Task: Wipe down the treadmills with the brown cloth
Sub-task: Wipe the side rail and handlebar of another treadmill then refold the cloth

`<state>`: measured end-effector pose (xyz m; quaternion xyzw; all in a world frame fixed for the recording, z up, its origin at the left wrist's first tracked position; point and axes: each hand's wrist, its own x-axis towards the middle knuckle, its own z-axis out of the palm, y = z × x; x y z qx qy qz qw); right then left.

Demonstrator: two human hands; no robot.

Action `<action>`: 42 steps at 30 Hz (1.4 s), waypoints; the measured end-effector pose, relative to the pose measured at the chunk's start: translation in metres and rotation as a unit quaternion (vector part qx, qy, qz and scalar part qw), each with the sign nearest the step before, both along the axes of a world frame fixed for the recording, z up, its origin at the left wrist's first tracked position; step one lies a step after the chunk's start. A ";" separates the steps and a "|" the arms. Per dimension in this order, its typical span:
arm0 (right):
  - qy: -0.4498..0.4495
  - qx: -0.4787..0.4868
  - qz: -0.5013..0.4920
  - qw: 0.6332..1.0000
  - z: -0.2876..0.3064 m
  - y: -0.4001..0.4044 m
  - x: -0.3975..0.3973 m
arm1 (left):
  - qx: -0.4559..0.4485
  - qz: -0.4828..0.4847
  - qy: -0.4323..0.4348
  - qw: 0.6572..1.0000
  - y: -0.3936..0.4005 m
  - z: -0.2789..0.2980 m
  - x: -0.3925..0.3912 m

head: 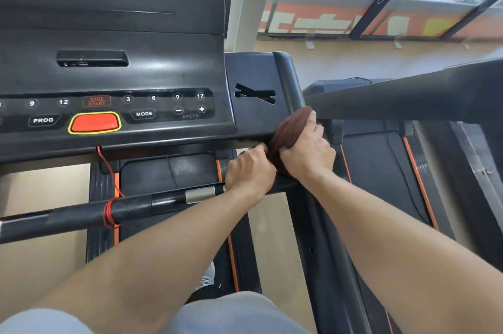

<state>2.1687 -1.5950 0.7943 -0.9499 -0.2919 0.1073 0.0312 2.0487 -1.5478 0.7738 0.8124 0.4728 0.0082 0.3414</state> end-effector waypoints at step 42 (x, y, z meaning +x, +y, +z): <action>0.110 -0.089 0.090 0.986 0.005 -0.426 -0.180 | -0.235 0.184 -0.266 0.917 -0.463 -0.039 -0.187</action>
